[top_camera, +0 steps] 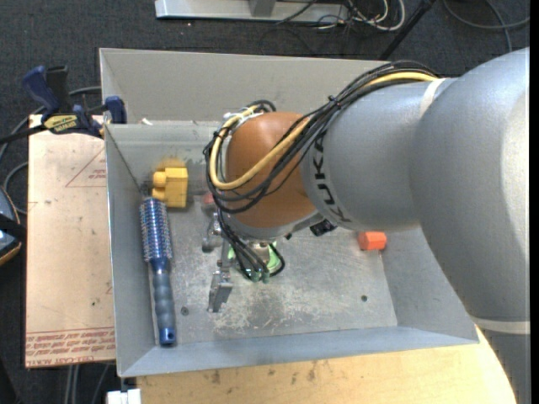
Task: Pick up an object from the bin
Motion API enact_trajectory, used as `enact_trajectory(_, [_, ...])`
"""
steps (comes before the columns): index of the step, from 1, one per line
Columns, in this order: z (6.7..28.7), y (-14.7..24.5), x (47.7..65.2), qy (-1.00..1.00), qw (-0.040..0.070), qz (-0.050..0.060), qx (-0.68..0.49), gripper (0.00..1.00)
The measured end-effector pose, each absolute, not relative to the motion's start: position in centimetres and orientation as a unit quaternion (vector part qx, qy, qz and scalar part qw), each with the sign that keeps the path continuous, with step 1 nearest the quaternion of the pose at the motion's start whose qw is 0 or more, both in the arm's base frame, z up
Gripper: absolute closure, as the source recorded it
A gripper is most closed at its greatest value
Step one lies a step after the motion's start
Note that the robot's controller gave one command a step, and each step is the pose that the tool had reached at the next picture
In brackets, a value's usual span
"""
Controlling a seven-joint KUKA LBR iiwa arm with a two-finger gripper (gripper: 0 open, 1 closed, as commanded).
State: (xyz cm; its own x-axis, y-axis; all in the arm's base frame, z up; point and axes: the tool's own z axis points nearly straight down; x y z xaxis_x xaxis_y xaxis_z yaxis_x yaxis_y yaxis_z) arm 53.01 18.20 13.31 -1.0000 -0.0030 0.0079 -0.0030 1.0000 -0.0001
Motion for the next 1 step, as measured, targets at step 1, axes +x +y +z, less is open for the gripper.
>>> enact_trajectory(1, [9.90,11.77,57.31,-0.994,-0.002,0.000,-0.111,0.00])
